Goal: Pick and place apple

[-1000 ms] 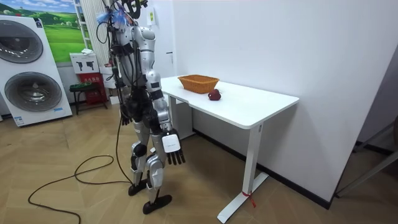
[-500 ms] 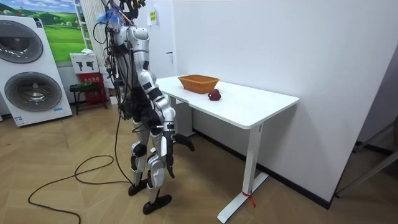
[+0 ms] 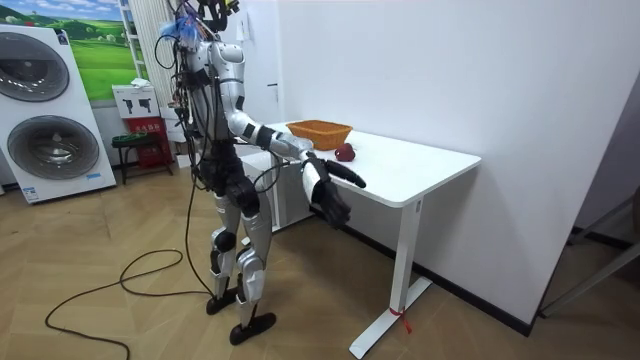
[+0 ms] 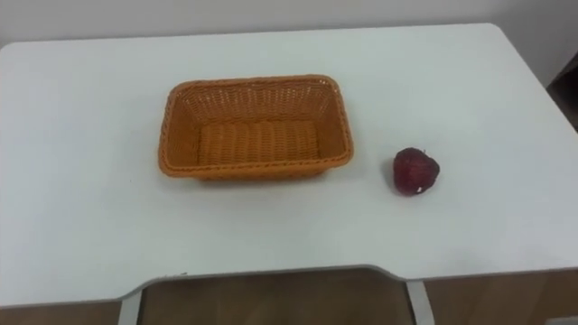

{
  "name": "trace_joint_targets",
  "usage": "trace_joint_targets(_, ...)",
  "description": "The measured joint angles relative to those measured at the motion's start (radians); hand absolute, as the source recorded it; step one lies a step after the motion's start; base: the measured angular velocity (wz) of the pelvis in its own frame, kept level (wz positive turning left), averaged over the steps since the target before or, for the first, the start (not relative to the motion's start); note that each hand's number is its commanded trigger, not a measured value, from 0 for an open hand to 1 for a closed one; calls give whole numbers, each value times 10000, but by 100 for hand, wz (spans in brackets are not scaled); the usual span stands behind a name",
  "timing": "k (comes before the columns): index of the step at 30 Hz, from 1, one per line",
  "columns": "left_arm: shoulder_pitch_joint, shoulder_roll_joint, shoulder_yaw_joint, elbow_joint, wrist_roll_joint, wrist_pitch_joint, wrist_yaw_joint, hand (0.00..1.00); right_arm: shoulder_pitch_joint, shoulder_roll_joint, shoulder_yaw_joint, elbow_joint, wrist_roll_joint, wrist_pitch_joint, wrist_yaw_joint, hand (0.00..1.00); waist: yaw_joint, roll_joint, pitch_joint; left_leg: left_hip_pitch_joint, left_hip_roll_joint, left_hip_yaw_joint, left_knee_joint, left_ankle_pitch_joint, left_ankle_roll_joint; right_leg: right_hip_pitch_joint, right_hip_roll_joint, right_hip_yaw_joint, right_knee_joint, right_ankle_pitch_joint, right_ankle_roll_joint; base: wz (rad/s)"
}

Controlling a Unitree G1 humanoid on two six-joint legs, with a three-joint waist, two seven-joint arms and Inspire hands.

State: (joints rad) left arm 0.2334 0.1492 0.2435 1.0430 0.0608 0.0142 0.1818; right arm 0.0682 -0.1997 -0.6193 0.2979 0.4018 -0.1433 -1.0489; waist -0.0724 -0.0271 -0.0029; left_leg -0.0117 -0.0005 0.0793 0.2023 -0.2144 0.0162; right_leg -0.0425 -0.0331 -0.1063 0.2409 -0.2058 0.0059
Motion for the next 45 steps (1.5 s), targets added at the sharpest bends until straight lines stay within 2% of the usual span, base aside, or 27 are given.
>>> trace_joint_targets(3, -10, 5, -364, 0, -6, -157, -21, 0, 47, -14, 742, -977, -1099, -118, -40, 0, 139, -16, 4, 70, 13, 18, -46, 0, -1, 34, 25, 59, -1, 2, -3, -3)
trace_joint_targets(5, -74, 3, -586, 1, -6, -235, -20, 0, 371, -9, 1421, -1718, -2005, -122, 62, 0, 296, -70, 53, 56, 24, 23, -48, -1, -2, 16, 26, 24, -6, 7, -9, 0)
trace_joint_targets(8, -68, -1, -650, 17, -10, -239, -20, 0, 398, -11, 1956, -2128, -2705, -125, 507, 0, 449, -95, 89, 54, 24, 21, -64, -1, -2, 21, 21, -8, -43, 21, -7, 0)
trace_joint_targets(13, -18, -18, -932, 16, -88, -276, -108, 0, 417, -8, 2966, -2254, -3473, -123, 1435, 0, 551, 41, 57, 57, 27, 12, -63, -1, -2, 45, 14, -52, -51, 25, -9, 1)
trace_joint_targets(14, -16, -21, -1052, 15, -88, -321, -221, 0, 416, -10, 3227, -2357, -3586, -123, 1733, 0, 560, 107, 52, 56, 26, 8, -61, -1, -2, 45, 10, -63, -47, 26, -10, 0)
trace_joint_targets(18, -82, -42, -1110, -1, -100, -663, -378, 0, 413, -45, 4025, -2388, -3730, -124, 2439, 0, 771, 150, 39, 68, 51, 22, -50, 7, -13, 50, 21, -78, -48, 47, -41, -1)
trace_joint_targets(25, -65, -57, -1104, 24, -121, -716, -379, 0, 417, -143, 4572, -2389, -4138, -140, 3207, 0, 891, 76, 40, 82, 47, -6, -40, 8, -12, 91, 16, -89, -43, 67, -33, 0)
trace_joint_targets(30, -78, -55, -1111, 308, -134, -718, -370, 0, 439, -226, 4910, -2387, -4138, -140, 3599, 0, 913, -3, 87, 199, 47, -23, -43, 8, -12, 257, 14, -124, -103, 74, -31, 1)
trace_joint_targets(34, -75, -55, -1121, 386, -183, -678, -368, 0, 644, -233, 5070, -2270, -4253, -147, 3963, 0, 931, -31, 78, 228, 52, -90, -39, 7, -12, 369, 13, -227, -244, 138, -28, 5)
trace_joint_targets(38, -83, -58, -1136, 378, -298, -661, -358, 0, 1133, -229, 5547, -2226, -4265, -77, 4623, 0, 999, 49, 52, 224, 57, -117, -37, 7, -12, 448, 12, -301, -374, 201, -27, 1)
trace_joint_targets(45, -92, -57, -1118, 373, -268, -650, -346, 0, 1182, -230, 5594, -1857, -4546, -77, 5098, 0, 1053, 131, 17, 225, 55, -119, -42, 7, -12, 438, 11, -307, -369, 202, -26, 0)
